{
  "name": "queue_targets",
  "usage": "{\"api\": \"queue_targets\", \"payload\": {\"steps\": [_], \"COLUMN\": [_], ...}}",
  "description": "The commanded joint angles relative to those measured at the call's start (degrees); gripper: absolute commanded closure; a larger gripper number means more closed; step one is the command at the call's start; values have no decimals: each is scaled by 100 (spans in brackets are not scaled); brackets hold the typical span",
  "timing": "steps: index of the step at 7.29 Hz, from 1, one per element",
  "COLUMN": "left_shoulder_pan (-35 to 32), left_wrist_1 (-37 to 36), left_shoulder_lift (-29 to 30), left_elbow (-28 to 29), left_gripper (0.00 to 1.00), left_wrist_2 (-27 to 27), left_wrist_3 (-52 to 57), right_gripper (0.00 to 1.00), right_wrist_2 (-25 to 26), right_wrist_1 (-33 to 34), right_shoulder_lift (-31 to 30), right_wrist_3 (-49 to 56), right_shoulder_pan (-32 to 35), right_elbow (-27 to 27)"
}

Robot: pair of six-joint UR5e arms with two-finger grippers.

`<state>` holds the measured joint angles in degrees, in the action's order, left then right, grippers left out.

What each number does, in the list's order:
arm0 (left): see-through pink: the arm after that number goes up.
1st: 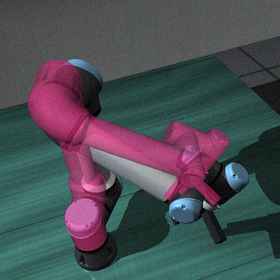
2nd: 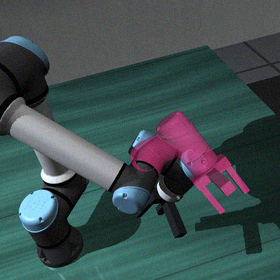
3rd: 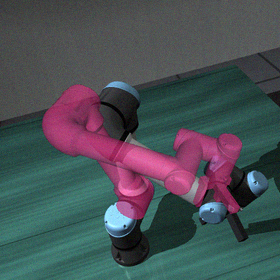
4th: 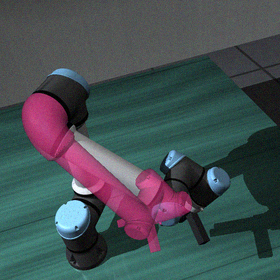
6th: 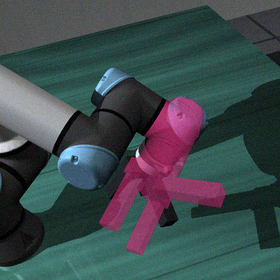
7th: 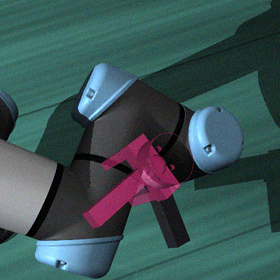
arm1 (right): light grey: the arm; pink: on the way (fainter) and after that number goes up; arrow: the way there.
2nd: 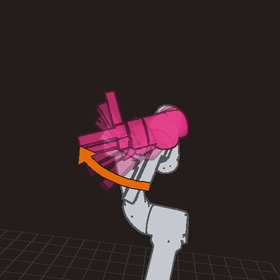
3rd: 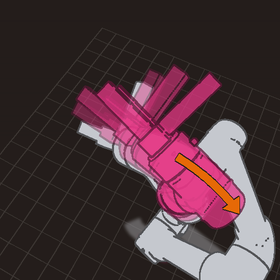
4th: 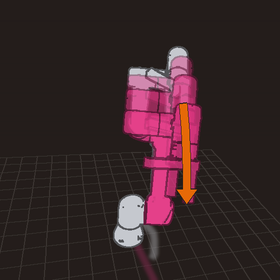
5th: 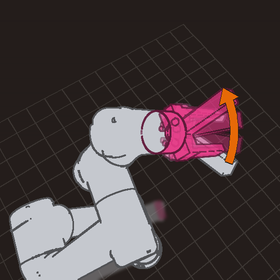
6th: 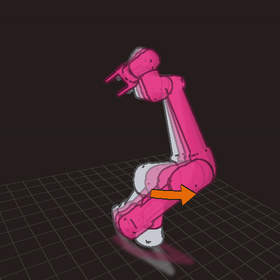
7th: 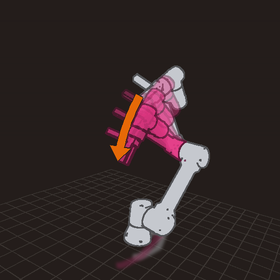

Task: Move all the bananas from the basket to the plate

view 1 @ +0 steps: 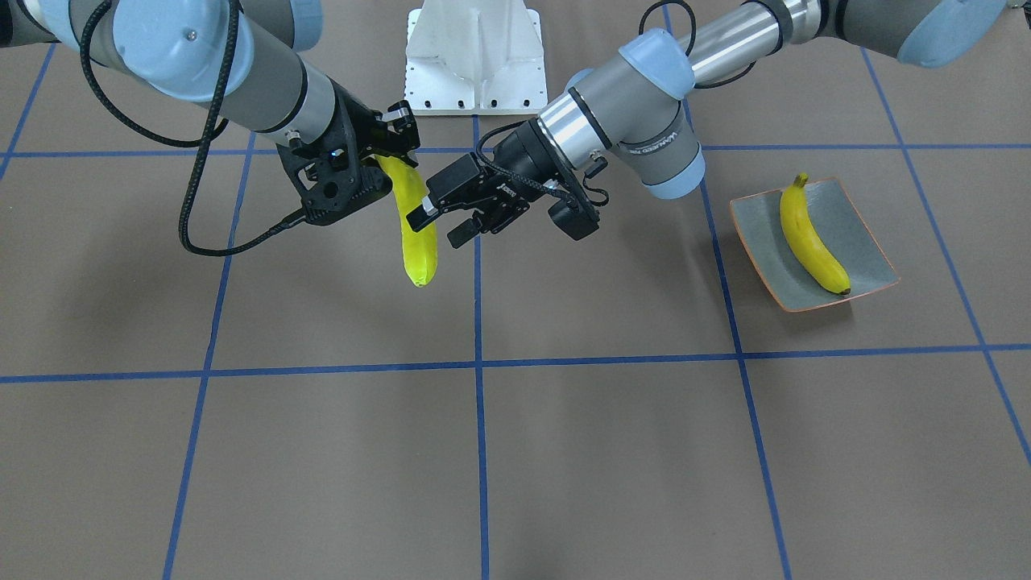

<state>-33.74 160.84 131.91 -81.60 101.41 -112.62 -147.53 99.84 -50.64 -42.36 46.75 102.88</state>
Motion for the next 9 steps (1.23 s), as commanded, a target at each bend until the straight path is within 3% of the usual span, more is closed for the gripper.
{"api": "queue_targets", "payload": {"steps": [1,4,7,8,9], "left_shoulder_pan": [8,140,227,262,272], "left_wrist_1": [0,0,0,-9,-18], "left_shoulder_lift": [133,160,160,160,160], "left_elbow": [170,197,188,171,171], "left_gripper": [0,3,34,53,86], "left_wrist_2": [2,2,2,2,2], "left_wrist_3": [12,21,38,30,30], "right_gripper": [100,100,100,100,100], "right_wrist_2": [-57,-48,-40,-39,-39], "right_wrist_1": [0,0,-17,-26,-26], "right_shoulder_lift": [-7,-25,-42,-42,-42], "right_wrist_3": [0,0,8,0,0], "right_shoulder_pan": [1,1,1,1,1], "right_elbow": [4,4,-13,-31,-40]}}
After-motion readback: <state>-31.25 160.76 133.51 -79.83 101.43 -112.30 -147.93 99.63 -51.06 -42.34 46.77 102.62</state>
